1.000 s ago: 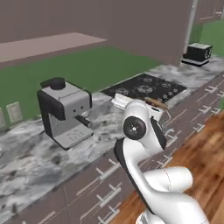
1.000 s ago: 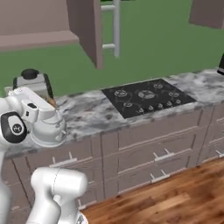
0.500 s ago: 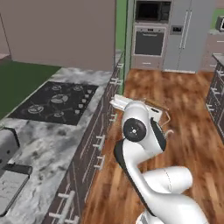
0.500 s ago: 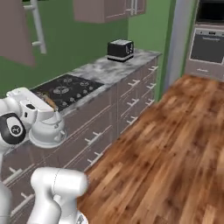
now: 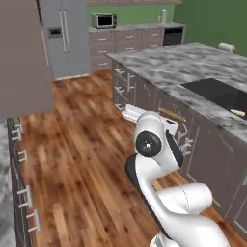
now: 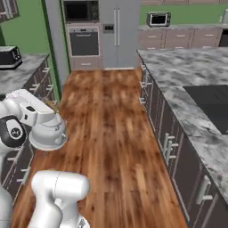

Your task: Open the cabinet, pick the kettle from the cabinet, and place it in the sink.

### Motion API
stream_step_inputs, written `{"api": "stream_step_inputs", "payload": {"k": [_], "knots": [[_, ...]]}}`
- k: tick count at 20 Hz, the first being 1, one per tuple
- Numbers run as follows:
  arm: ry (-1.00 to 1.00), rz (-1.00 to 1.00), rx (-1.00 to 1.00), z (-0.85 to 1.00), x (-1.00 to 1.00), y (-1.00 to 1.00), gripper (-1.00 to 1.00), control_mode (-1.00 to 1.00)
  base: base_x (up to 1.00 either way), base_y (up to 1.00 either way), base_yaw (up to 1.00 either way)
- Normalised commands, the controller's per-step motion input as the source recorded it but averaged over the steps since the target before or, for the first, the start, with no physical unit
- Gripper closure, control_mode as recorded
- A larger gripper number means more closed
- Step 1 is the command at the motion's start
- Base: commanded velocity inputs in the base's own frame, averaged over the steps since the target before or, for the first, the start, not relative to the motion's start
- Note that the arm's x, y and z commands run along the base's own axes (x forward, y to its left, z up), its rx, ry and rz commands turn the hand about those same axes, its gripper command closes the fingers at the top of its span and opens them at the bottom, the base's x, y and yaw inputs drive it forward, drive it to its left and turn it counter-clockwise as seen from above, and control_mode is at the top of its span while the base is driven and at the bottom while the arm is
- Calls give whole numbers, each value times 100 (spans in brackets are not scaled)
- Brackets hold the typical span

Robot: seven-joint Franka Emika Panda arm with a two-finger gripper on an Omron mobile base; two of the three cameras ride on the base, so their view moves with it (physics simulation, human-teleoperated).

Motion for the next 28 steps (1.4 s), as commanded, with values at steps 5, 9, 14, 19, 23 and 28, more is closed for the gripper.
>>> {"api": "stream_step_inputs", "payload": {"k": [5, 9, 14, 19, 23, 28], "knots": [[0, 0, 0, 0, 0, 0, 100, 100, 23, 11, -75], [0, 0, 0, 0, 0, 0, 100, 100, 52, 19, -47], [0, 0, 0, 0, 0, 0, 100, 100, 61, 18, -33], [0, 0, 0, 0, 0, 0, 100, 100, 67, 25, -27], [0, 0, 0, 0, 0, 0, 100, 100, 70, 26, -25], [0, 0, 0, 0, 0, 0, 100, 100, 72, 19, -20]]}}
